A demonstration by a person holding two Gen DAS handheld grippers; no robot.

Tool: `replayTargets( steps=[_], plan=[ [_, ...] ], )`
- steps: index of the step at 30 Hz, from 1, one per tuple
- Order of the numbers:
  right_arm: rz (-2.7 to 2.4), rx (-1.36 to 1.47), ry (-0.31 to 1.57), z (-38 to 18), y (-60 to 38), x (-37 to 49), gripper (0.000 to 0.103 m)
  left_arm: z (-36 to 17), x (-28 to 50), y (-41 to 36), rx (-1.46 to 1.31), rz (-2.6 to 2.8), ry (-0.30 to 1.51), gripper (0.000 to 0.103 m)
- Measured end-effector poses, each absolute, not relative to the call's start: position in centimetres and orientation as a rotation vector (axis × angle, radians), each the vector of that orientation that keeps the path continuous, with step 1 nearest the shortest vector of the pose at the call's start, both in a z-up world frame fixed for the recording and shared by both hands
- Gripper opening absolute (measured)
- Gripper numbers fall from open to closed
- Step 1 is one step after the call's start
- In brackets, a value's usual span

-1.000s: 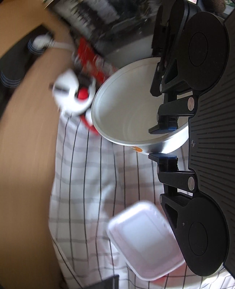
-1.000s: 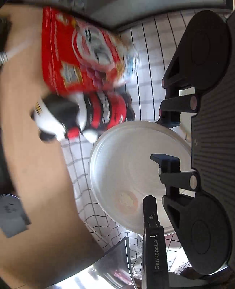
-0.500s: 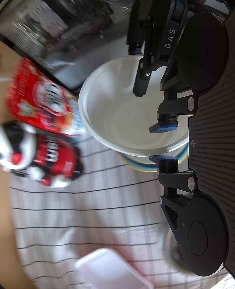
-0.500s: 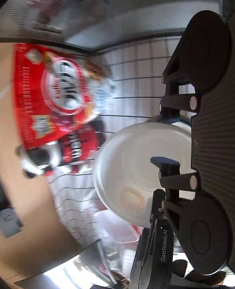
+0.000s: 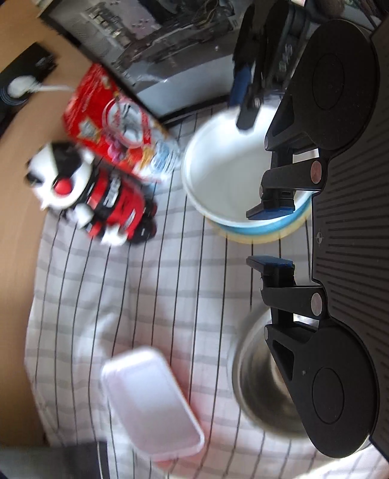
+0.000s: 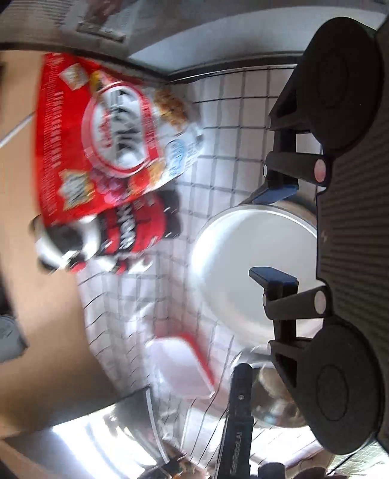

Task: Organize plates and bowls

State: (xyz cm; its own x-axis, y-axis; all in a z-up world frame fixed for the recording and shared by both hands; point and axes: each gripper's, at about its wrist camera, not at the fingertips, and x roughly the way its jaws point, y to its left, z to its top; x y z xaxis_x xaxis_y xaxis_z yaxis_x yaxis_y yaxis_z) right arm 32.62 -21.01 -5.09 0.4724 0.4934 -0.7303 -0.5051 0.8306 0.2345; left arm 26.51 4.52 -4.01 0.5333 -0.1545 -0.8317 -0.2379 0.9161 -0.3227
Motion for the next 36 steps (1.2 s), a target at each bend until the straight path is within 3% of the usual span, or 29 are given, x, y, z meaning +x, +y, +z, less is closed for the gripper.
replayTargets(
  steps=[10, 22, 28, 36],
  plan=[
    [0.526, -0.111, 0.665, -1.5, -16.2, 27.6, 0.053, -6.1, 19.6, 15.2, -0.410, 0.233, 1.039, 0.028],
    [0.258, -0.087, 0.830, -5.2, -19.8, 28.3, 0.055, -8.0, 18.7, 17.8, -0.427, 0.137, 1.009, 0.028],
    [0.364, 0.006, 0.767, -2.4, -19.6, 23.2, 0.055, -8.9, 17.7, 19.1, -0.413, 0.119, 1.011, 0.028],
    [0.551, 0.162, 1.079, -8.7, -11.8, 20.7, 0.055, -12.1, 17.5, 20.6, -0.458, 0.108, 1.031, 0.028]
  ],
)
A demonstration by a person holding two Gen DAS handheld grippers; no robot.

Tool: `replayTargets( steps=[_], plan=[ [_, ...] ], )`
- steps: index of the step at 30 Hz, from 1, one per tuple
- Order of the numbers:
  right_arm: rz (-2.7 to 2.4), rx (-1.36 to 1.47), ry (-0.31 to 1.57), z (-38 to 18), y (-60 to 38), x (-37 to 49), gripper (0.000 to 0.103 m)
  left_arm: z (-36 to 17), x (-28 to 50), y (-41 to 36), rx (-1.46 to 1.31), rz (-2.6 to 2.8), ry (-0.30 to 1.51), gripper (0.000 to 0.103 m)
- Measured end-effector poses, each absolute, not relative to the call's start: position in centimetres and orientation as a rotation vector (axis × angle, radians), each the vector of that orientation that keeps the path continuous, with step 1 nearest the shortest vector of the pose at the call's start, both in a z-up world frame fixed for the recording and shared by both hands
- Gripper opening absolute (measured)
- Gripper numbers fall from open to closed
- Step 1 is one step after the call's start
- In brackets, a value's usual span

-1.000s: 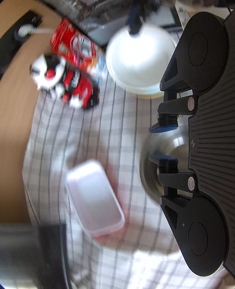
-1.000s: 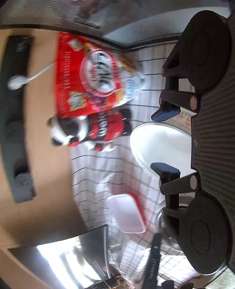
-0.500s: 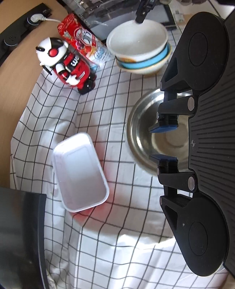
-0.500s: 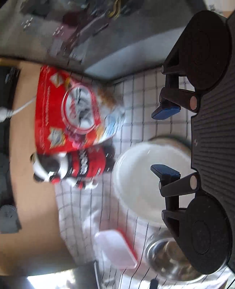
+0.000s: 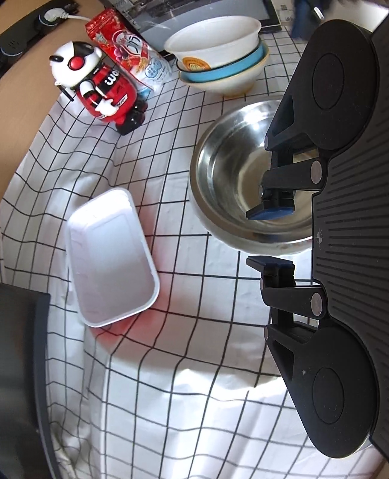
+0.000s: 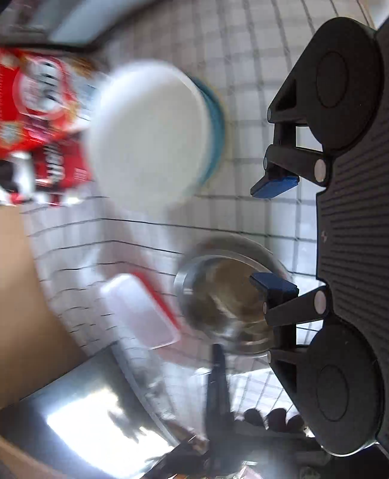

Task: Organize plates and bowls

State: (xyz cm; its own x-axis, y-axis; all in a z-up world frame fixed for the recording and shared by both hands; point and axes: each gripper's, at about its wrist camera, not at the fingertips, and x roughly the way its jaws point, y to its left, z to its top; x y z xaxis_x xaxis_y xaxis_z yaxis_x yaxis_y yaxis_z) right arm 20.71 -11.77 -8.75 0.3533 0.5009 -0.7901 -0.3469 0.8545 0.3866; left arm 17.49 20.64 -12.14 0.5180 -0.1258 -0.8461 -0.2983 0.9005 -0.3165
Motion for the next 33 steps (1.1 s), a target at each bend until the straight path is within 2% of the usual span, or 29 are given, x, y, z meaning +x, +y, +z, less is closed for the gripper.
replayTargets(
  steps=[5, 11, 17, 21, 28, 33],
  plan=[
    [0.534, 0.232, 1.125, -11.0, -8.3, 21.2, 0.055, -13.9, 17.7, 21.3, -0.508, 0.090, 1.046, 0.028],
    [0.457, 0.176, 1.108, -12.5, -5.2, 21.9, 0.055, -15.1, 17.8, 21.9, -0.551, 0.066, 1.057, 0.031],
    [0.463, 0.301, 1.204, -14.8, -5.3, 23.4, 0.055, -16.1, 18.6, 21.7, -0.555, 0.049, 1.095, 0.031],
    [0.469, 0.287, 1.229, -15.4, -4.5, 23.7, 0.055, -16.9, 19.2, 21.7, -0.559, 0.034, 1.120, 0.031],
    [0.489, 0.247, 1.275, -16.4, -3.7, 24.0, 0.041, -17.4, 19.7, 21.6, -0.569, 0.012, 1.138, 0.029],
    [0.495, 0.239, 1.261, -16.3, -3.8, 24.2, 0.039, -17.3, 20.8, 21.2, -0.525, 0.004, 1.144, 0.033]
  ],
)
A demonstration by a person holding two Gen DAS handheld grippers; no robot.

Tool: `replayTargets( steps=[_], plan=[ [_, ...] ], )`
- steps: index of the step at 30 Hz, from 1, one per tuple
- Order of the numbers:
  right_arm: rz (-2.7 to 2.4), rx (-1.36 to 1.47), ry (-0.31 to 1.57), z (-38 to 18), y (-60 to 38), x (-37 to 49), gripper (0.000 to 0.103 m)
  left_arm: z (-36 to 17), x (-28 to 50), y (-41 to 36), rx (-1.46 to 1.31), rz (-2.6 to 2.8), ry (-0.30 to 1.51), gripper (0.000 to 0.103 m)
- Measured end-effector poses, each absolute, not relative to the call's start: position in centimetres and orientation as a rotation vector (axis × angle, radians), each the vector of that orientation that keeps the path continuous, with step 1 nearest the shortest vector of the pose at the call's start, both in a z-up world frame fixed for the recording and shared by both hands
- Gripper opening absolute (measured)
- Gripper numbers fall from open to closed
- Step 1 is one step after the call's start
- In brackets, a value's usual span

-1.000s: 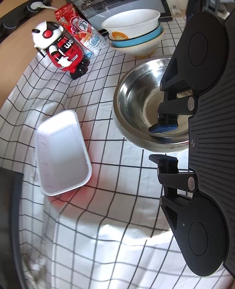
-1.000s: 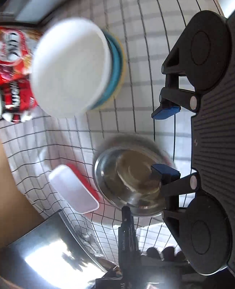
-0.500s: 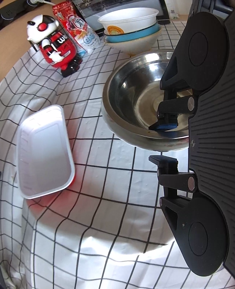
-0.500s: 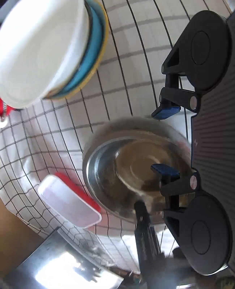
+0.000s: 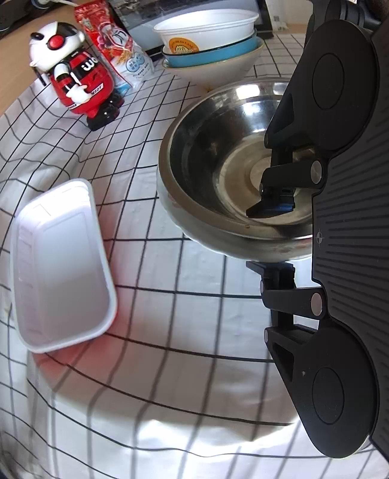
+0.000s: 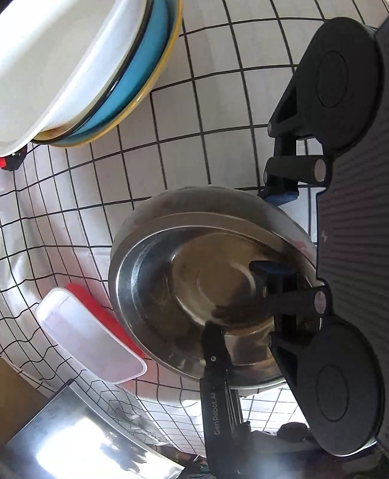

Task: Organize plates and bowls

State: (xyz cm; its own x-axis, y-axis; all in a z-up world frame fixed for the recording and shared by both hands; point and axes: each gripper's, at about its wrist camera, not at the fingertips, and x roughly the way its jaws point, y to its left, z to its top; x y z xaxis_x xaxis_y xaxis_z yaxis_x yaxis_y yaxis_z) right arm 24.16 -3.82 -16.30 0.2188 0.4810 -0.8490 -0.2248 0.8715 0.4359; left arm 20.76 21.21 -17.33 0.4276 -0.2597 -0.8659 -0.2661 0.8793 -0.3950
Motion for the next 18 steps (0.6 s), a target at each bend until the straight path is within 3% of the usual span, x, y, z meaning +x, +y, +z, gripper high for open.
replayTargets(
  steps=[12, 18],
  plan=[
    [0.453, 0.346, 1.235, -16.3, -4.6, 26.0, 0.040, -17.0, 24.6, 21.4, -0.497, 0.013, 1.119, 0.032],
    [0.490, 0.308, 1.195, -14.6, -6.0, 24.0, 0.055, -14.3, 22.8, 21.6, -0.477, 0.024, 1.058, 0.035]
  ],
)
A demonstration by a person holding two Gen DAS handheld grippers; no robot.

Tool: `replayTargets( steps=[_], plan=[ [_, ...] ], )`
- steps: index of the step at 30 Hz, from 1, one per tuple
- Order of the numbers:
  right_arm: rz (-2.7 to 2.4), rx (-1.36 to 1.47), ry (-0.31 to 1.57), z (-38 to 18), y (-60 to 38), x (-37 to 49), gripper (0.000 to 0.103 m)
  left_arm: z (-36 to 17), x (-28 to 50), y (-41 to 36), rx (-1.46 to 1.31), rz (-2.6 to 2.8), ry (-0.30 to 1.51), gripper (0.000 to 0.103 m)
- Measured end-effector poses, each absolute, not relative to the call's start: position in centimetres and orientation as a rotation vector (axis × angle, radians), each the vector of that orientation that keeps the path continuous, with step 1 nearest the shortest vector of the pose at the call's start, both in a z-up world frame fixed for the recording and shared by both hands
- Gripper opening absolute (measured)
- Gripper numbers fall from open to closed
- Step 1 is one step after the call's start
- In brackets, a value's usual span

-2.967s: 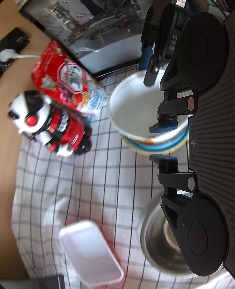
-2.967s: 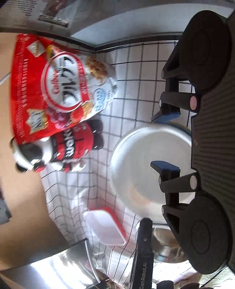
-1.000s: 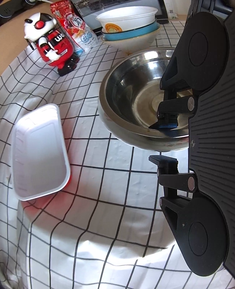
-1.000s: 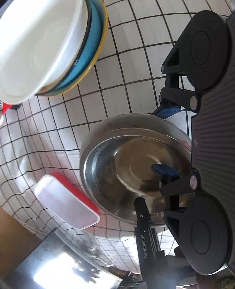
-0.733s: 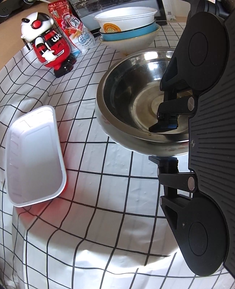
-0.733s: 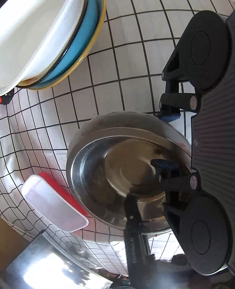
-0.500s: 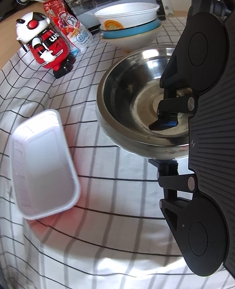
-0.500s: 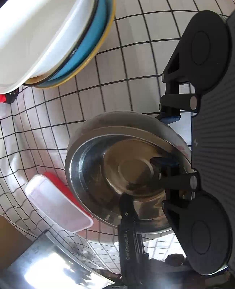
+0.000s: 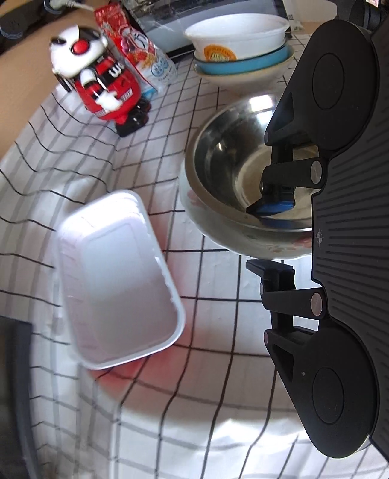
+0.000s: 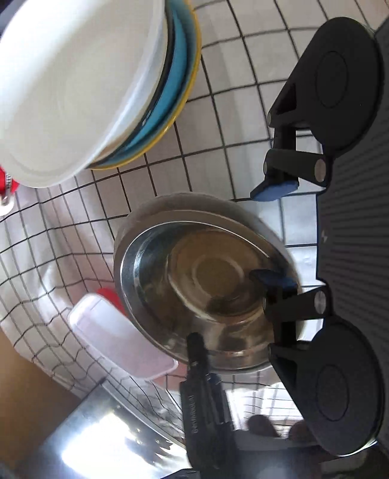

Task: Organize plates and bowls

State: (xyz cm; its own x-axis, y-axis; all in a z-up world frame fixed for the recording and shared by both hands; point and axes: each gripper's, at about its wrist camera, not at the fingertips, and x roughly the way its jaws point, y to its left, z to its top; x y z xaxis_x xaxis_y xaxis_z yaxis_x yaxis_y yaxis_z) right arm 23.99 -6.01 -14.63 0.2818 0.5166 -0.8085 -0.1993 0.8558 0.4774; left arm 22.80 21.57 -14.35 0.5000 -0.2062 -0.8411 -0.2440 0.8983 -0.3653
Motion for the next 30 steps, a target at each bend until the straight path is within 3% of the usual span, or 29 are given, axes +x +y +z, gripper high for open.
replayTargets(
  steps=[9, 16, 18, 23, 30],
  plan=[
    [0.572, 0.171, 1.100, -9.1, -9.2, 21.4, 0.057, -9.7, 22.7, 20.6, -0.552, -0.046, 0.897, 0.034],
    [0.586, 0.041, 0.853, -2.7, -13.2, 23.3, 0.057, -6.2, 22.3, 15.7, -0.512, -0.050, 0.799, 0.017],
    [0.530, 0.025, 0.812, -1.9, -14.7, 24.8, 0.057, -5.2, 22.4, 13.9, -0.511, -0.075, 0.776, 0.016],
    [0.414, -0.049, 0.771, -2.9, -19.2, 28.3, 0.057, -4.4, 25.8, 8.0, -0.499, -0.237, 0.855, 0.015],
    [0.447, 0.067, 0.919, -7.6, -22.9, 32.6, 0.057, -3.3, 28.0, 2.1, -0.331, -0.127, 0.871, 0.015]
  ],
)
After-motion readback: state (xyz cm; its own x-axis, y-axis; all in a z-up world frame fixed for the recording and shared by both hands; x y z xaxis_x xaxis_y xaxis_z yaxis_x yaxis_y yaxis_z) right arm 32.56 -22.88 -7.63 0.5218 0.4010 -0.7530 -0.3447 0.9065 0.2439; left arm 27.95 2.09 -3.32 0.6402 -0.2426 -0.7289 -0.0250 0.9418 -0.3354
